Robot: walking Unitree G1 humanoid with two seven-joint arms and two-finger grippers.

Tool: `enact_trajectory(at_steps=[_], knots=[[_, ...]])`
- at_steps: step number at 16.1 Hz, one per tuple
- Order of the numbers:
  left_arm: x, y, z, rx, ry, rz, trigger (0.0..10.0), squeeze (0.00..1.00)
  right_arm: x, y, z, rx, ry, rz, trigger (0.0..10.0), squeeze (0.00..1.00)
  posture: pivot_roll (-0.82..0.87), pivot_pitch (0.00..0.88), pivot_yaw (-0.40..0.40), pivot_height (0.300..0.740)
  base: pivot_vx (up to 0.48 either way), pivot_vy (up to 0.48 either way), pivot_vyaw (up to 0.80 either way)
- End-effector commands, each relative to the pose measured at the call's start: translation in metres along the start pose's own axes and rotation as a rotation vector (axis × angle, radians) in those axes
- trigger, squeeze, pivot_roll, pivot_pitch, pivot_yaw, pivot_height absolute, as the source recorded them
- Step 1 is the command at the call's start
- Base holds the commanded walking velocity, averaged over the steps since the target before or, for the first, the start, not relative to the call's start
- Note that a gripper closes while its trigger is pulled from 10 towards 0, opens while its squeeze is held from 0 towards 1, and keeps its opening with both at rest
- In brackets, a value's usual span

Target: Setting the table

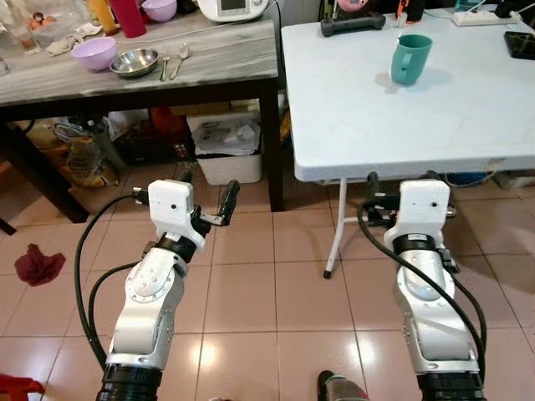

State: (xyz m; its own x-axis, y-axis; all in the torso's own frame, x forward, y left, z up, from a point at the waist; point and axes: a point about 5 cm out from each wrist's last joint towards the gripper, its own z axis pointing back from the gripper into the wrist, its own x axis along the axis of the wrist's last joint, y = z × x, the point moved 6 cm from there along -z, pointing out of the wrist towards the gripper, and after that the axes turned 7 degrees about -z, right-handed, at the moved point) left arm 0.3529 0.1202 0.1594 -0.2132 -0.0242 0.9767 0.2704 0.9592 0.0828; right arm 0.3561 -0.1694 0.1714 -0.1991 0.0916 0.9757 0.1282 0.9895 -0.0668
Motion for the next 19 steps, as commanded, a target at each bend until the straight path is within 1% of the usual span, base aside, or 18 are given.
enact_trajectory(at_steps=[1,3,19], knots=[[0.0025,0.0042,0.0021,0.010,-0.003,-0.005,10.0,0.00,0.0035,0.0023,0.0001,0.005,-0.012,0.001,10.0,0.00,-0.15,0.125,0.107,0.740,0.334,0.000,0.00],[0.0026,0.0028,0.0026,0.003,-0.005,0.003,10.0,0.00,0.0035,0.0027,-0.0005,0.007,-0.012,0.000,10.0,0.00,-0.15,0.126,0.106,0.740,0.343,0.000,0.00],[0.0033,0.0010,0.0021,-0.011,-0.009,0.010,10.0,0.00,0.0035,0.0028,-0.0006,0.004,-0.013,0.001,10.0,0.00,-0.16,0.122,0.111,0.740,0.480,0.000,0.00]])
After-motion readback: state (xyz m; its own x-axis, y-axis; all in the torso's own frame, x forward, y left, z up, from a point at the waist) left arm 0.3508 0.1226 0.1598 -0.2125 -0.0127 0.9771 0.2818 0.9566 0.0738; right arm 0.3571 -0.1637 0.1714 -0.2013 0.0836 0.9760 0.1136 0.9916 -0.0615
